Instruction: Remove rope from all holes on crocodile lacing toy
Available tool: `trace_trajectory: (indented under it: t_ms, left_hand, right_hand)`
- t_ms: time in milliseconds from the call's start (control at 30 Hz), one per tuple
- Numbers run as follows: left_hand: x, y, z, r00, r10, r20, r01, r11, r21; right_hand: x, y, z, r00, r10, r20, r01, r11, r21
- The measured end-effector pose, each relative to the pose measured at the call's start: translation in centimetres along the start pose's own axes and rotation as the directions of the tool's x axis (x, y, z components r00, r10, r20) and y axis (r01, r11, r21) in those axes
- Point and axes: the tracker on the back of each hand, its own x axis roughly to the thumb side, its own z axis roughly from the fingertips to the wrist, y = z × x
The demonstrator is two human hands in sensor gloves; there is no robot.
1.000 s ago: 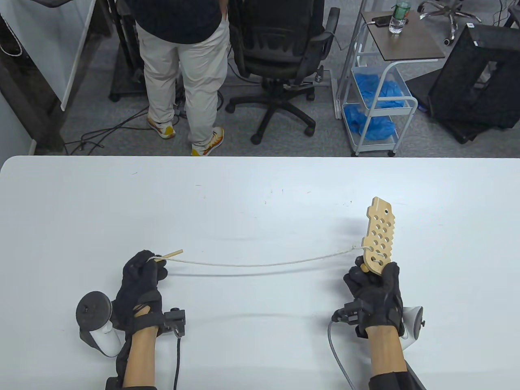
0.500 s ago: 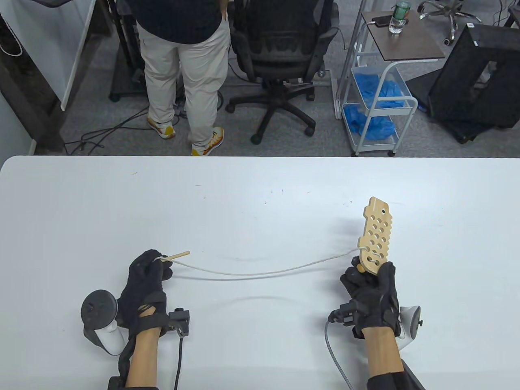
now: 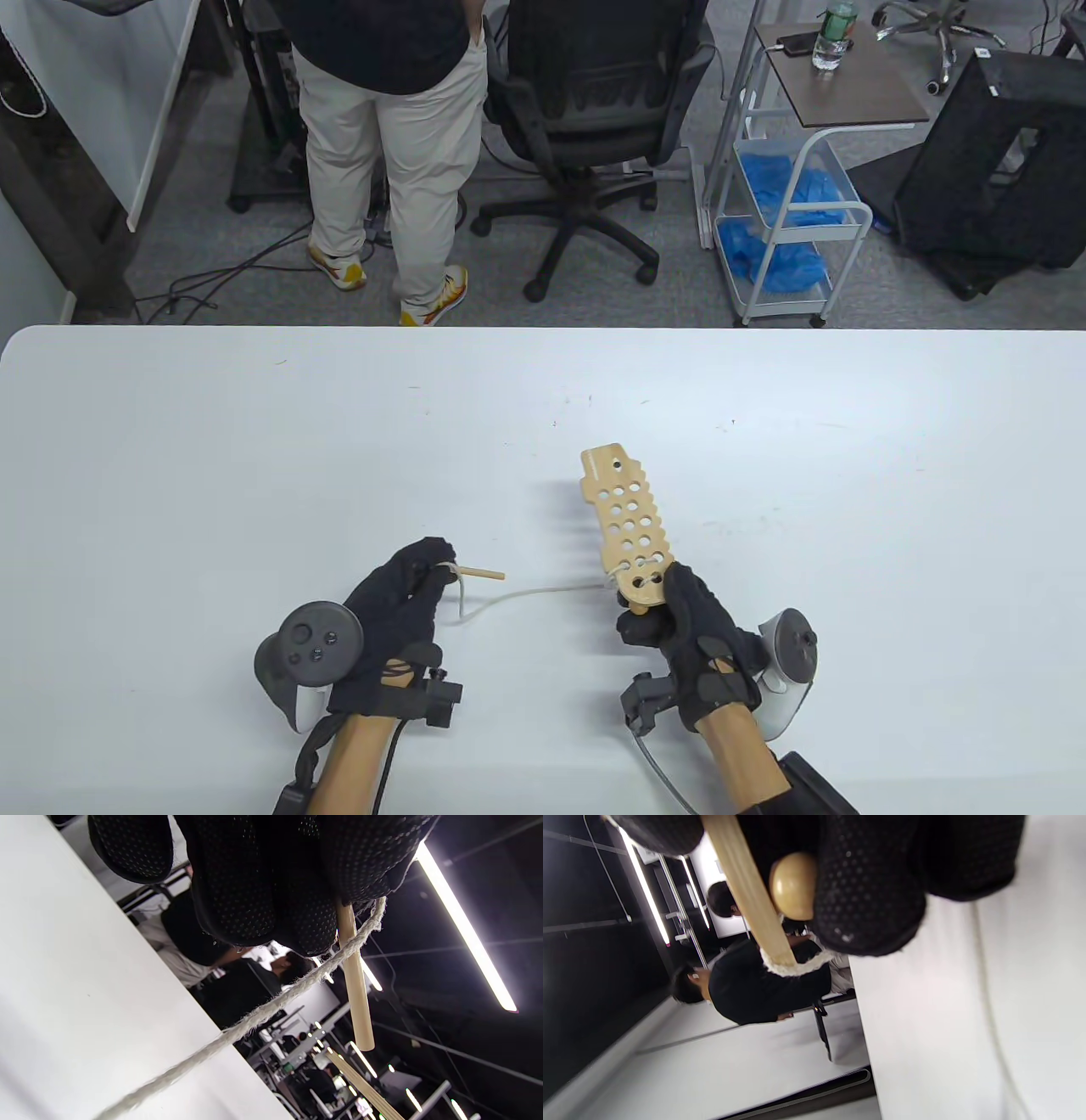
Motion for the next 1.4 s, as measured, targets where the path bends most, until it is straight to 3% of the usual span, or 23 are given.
trace_trajectory:
  t_ms: [167,433,933,1400]
  left_hand:
    - [2.4,-1.0,0.6,0.988,-0.094,0.122,0.098,0.995,-0.029]
    - [3.7,-1.7,1.2,0.97,-0.155,0.189,0.164,0.986,-0.035]
    - [4.3,-2.7,1.4,0.95,-0.201,0.241,0.224,0.972,-0.072]
    - [5.0,-3.9,1.5,0.927,-0.16,0.339,0.23,0.957,-0.178]
  right_hand:
    - [-0.2,1.9,0.4,0.993,0.115,0.022,-0.117,0.99,0.084]
    - [0.1,2.9,0.6,0.964,0.255,0.072,-0.263,0.955,0.139]
    - [0.2,3.5,0.8,0.959,0.274,0.078,-0.284,0.944,0.168]
    - [0.3,3.6,0.8,0.959,0.272,0.079,-0.282,0.943,0.177]
